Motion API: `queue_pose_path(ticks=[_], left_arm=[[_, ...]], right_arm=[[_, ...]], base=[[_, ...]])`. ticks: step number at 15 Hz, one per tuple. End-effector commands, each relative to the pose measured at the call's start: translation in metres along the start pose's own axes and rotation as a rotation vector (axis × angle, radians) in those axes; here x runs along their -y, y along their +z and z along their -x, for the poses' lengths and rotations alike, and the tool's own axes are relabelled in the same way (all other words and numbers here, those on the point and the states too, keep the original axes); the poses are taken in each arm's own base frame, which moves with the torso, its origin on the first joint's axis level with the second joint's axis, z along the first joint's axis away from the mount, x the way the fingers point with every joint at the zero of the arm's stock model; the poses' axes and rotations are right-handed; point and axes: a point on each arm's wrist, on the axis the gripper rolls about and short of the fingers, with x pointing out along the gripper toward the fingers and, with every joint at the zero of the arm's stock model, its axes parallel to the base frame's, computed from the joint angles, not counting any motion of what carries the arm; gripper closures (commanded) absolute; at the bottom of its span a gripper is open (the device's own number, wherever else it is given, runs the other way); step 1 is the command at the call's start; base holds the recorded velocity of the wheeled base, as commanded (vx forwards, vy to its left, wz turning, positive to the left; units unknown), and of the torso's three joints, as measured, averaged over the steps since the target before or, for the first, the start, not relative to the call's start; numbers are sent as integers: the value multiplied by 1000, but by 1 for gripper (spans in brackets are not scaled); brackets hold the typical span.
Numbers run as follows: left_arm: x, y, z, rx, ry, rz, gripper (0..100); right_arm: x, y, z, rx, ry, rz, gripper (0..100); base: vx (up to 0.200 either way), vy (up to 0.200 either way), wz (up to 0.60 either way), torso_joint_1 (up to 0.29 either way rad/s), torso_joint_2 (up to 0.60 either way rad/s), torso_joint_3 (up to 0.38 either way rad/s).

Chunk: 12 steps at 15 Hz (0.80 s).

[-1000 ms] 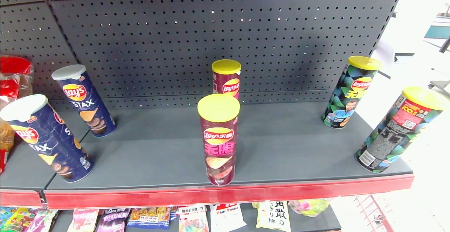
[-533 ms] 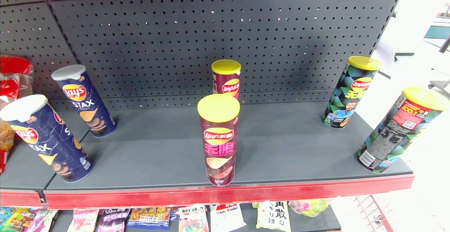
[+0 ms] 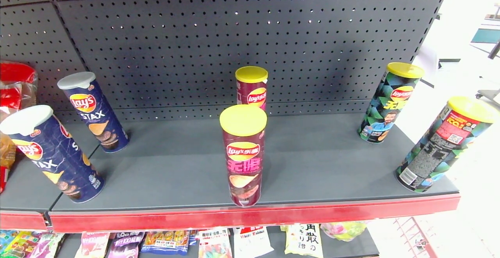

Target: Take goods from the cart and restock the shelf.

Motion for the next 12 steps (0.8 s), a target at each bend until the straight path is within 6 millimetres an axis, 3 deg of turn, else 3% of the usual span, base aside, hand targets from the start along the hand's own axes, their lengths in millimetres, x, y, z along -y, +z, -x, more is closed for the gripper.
queue_pose_path(ticks=[1, 12], left_arm=[[0, 0, 0, 4, 0, 0, 0], [0, 0, 0, 3, 0, 0, 0]], right_arm=[[0, 0, 0, 0, 1, 0, 0], [0, 0, 0, 1, -15, -3, 0]], base=[[0, 0, 0, 0, 0, 0], [0, 0, 0, 0, 0, 0]])
